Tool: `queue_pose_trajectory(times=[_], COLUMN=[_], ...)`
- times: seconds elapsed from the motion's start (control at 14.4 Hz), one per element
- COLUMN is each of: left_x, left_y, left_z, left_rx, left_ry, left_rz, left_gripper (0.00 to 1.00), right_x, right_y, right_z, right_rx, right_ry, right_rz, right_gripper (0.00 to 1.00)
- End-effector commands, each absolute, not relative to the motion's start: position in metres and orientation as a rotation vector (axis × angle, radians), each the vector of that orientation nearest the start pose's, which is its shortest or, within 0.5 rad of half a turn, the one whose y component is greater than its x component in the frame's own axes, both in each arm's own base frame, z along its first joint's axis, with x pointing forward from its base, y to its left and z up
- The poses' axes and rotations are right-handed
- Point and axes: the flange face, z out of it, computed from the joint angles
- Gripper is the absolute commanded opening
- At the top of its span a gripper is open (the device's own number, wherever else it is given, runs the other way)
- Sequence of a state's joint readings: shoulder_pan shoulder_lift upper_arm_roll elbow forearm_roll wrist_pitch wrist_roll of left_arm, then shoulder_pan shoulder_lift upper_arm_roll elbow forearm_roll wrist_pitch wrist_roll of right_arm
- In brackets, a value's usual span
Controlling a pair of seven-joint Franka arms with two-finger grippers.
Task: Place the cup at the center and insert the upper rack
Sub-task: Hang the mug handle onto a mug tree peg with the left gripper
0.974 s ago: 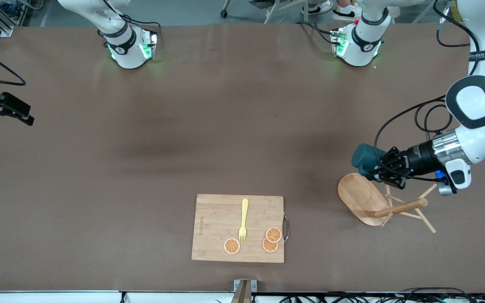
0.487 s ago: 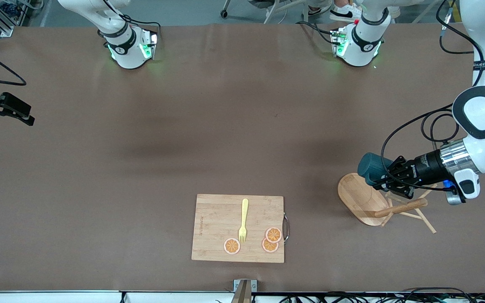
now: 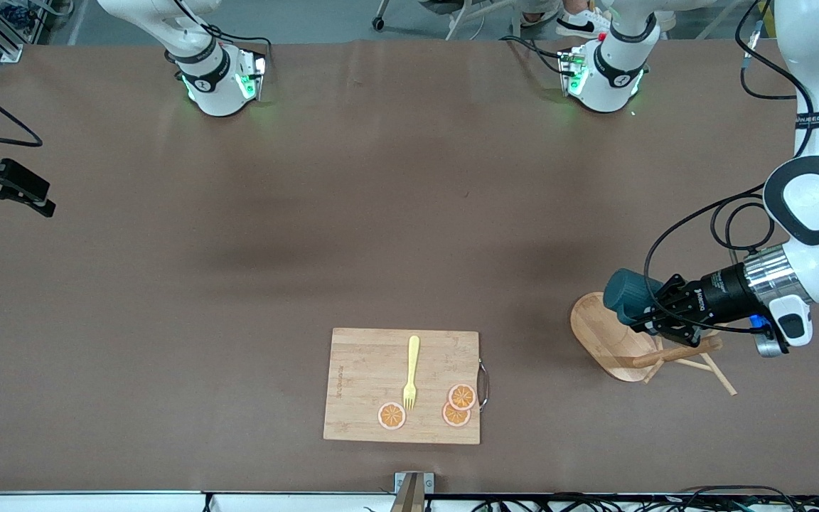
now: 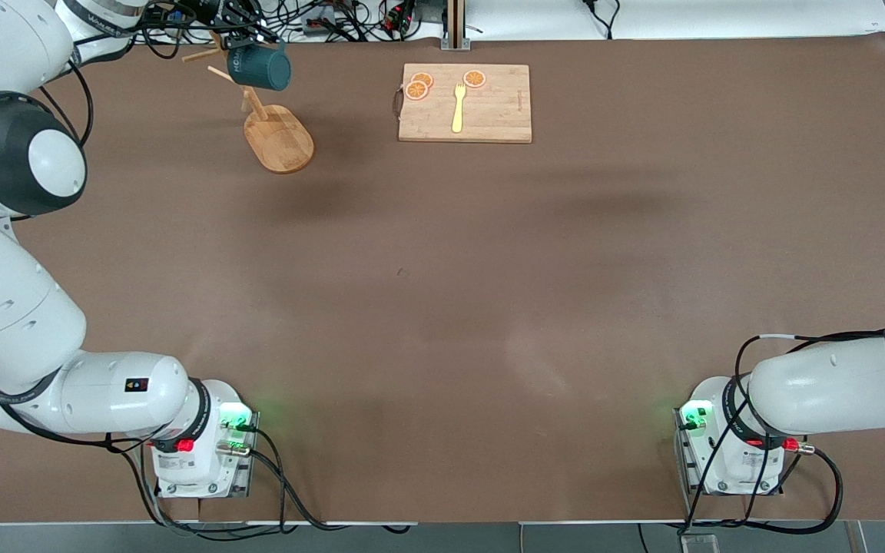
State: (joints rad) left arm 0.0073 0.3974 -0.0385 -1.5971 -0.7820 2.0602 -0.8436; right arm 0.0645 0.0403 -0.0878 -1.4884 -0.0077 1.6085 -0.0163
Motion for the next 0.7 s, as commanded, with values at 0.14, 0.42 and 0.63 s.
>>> queue_pose_trajectory(times=[0.14,0.42,0.63], left_x=[0.683,0.688,0.693], left_y=[-0.077,-0.086,-0.082], left_z=[0.431,0.434,0.427], left_rx=[2.027,2.023,2.029], left_ry=[1.328,1.323,1.32], left_rz=[-0.321,-0.254,-0.236], left_gripper=[0.04,0.04,0.04], right_x=[0.569,0.569,0.568], right_y=[-0.013,-0.015,-0.013], right_z=[0.644,0.644,0.64], right_rx=[-3.146,-3.13,-3.129], right_ry=[0.012,0.017,-0.007], right_rz=[-0.128,-0.126,-0.111], right_gripper=[1.0,1.0,1.0])
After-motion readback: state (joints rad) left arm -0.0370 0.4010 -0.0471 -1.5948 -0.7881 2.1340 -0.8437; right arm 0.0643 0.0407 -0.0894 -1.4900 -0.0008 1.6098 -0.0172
